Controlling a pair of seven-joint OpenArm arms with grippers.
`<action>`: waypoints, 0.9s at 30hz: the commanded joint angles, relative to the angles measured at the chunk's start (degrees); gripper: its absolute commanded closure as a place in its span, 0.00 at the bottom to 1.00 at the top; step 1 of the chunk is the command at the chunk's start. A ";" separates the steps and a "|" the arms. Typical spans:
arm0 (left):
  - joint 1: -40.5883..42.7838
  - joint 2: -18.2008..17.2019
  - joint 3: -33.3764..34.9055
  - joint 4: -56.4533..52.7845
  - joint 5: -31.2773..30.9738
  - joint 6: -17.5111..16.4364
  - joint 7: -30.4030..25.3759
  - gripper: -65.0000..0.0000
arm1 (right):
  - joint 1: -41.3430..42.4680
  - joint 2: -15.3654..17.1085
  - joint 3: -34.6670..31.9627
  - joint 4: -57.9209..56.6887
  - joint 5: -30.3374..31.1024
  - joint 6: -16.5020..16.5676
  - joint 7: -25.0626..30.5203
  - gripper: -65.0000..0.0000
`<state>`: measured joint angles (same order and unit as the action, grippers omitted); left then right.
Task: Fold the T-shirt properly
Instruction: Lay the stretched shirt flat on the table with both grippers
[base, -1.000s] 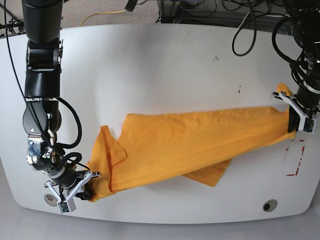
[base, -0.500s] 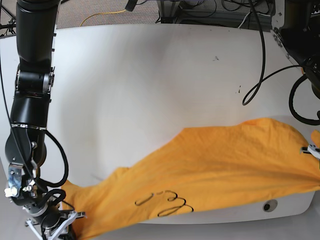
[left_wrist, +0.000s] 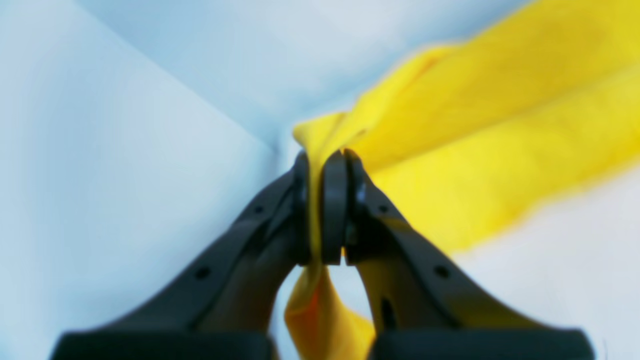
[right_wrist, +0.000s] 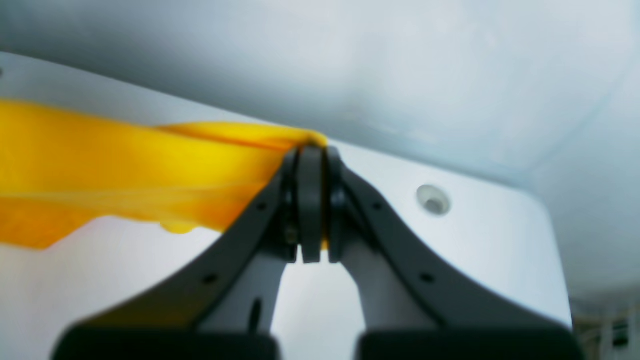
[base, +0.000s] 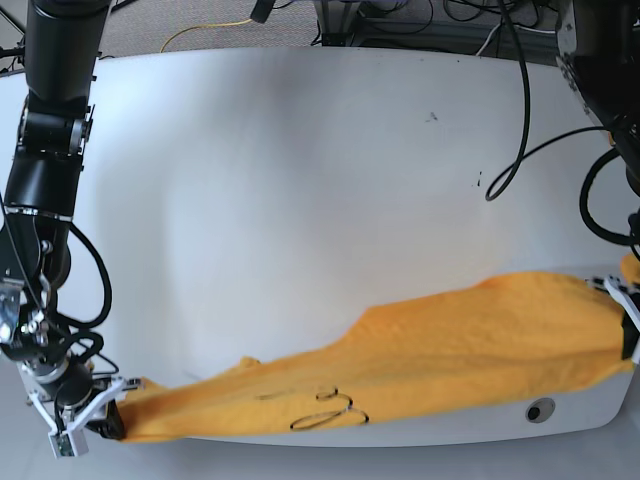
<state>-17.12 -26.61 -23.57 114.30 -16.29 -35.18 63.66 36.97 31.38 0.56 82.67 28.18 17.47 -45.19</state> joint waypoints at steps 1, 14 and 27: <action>2.58 0.98 -2.05 0.82 0.25 0.15 -1.11 1.00 | -1.67 1.11 3.35 1.33 -0.10 -0.90 1.45 1.00; 27.02 7.67 -9.09 0.56 0.69 -4.82 -1.55 1.00 | -30.60 -5.93 17.42 7.57 0.26 -0.82 1.54 1.00; 36.25 5.91 -9.26 -0.06 0.78 -4.82 -2.34 1.00 | -46.95 -7.51 17.86 10.56 0.26 -0.82 1.54 1.00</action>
<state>19.14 -19.09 -32.32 113.78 -16.03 -40.34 62.67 -10.04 22.76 17.98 92.20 28.36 16.60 -44.97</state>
